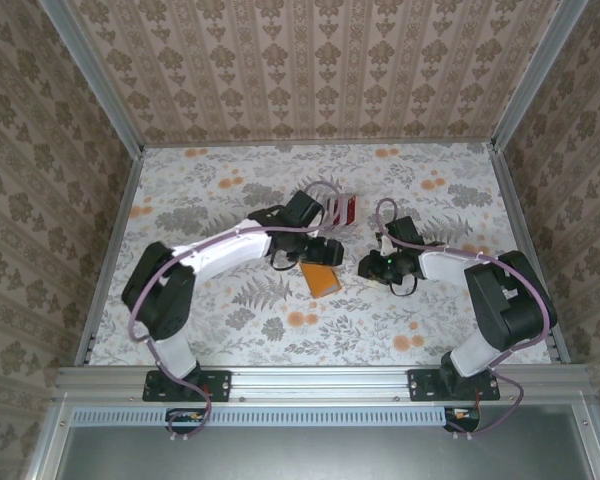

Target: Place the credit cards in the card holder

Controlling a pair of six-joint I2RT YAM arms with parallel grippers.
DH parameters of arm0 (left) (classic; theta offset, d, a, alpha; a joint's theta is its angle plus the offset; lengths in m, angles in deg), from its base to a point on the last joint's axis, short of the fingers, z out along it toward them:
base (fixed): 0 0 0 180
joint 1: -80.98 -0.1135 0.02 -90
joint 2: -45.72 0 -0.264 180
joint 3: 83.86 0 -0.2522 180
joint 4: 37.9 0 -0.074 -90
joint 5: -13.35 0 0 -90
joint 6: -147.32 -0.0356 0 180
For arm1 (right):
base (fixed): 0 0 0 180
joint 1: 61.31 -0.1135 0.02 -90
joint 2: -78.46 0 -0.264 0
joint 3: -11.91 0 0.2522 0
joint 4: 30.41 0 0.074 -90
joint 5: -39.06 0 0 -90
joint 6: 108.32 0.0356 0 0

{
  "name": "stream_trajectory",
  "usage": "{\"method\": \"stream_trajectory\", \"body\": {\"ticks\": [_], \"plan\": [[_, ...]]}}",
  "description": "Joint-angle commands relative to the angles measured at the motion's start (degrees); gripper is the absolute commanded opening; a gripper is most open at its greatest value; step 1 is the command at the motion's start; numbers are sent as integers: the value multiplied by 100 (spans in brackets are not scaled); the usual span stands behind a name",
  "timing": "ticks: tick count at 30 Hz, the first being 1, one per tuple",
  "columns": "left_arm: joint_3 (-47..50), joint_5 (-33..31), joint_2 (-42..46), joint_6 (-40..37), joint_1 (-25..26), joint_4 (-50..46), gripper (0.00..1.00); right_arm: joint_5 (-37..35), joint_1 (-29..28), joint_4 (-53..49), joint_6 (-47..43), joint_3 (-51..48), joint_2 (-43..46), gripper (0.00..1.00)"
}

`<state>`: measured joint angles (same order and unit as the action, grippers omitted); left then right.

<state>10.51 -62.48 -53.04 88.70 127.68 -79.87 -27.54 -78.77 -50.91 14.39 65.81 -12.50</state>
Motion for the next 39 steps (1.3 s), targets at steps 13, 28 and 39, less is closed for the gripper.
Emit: {"method": "stream_trajectory", "body": {"ticks": [13, 28, 39], "plan": [[855, -359, -40, 27, -47, 92, 85, -238, -327, -444, -351, 485, -35, 27], [194, 54, -1027, 573, -3, 473, 77, 84, -738, -449, -448, 1178, -1181, 30], [555, 376, -671, 1075, -27, 1646, 70, 627, -1161, 269, 129, 887, -1565, 25]]}}
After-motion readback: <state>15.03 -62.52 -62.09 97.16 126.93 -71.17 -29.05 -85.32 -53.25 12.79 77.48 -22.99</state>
